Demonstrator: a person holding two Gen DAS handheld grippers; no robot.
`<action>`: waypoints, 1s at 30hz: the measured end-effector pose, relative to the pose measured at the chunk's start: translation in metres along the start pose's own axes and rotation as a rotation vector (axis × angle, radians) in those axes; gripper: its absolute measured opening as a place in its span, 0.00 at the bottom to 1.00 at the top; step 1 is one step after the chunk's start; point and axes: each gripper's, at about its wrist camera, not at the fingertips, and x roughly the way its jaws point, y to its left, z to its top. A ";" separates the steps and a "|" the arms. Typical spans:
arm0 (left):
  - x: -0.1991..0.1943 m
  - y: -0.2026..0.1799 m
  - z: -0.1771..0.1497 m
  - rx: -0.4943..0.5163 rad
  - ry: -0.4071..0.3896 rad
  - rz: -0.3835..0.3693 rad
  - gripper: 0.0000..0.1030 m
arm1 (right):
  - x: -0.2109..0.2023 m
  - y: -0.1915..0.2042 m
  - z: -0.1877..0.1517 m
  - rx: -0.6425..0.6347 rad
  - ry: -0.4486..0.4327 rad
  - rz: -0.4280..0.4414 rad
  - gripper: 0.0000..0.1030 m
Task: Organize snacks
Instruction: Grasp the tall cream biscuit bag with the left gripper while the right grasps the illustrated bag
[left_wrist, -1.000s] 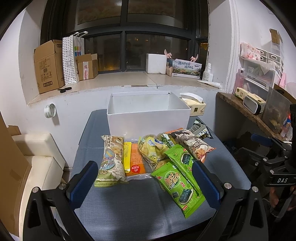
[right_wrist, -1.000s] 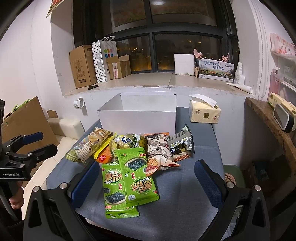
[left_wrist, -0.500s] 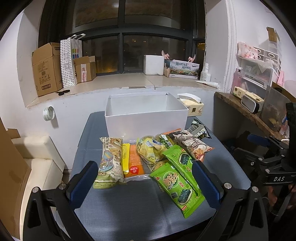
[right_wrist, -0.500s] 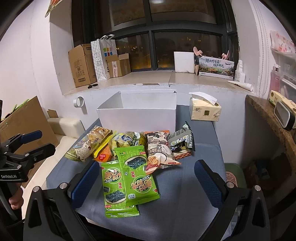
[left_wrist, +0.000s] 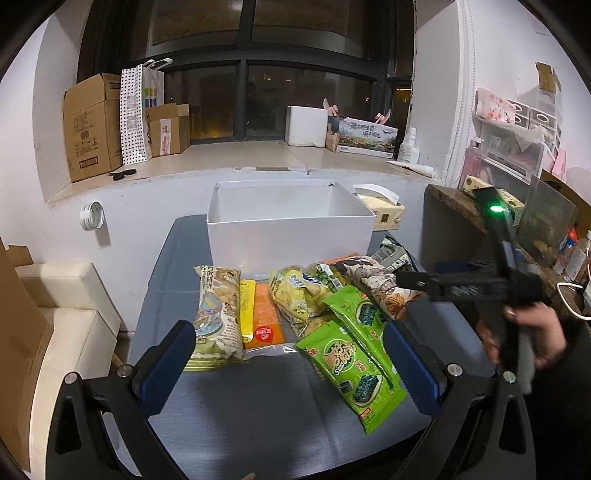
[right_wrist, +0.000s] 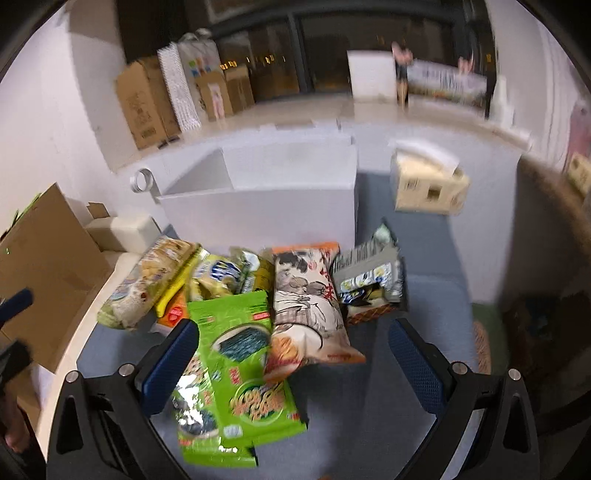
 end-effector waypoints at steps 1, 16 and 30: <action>0.000 0.001 0.000 0.001 -0.002 0.010 1.00 | 0.011 -0.003 0.003 0.014 0.019 0.014 1.00; 0.012 0.030 -0.006 -0.062 0.024 0.037 1.00 | 0.074 -0.009 0.004 0.054 0.144 -0.018 0.45; 0.078 0.060 -0.003 -0.035 0.129 0.103 1.00 | -0.041 -0.007 -0.002 0.027 -0.144 -0.028 0.40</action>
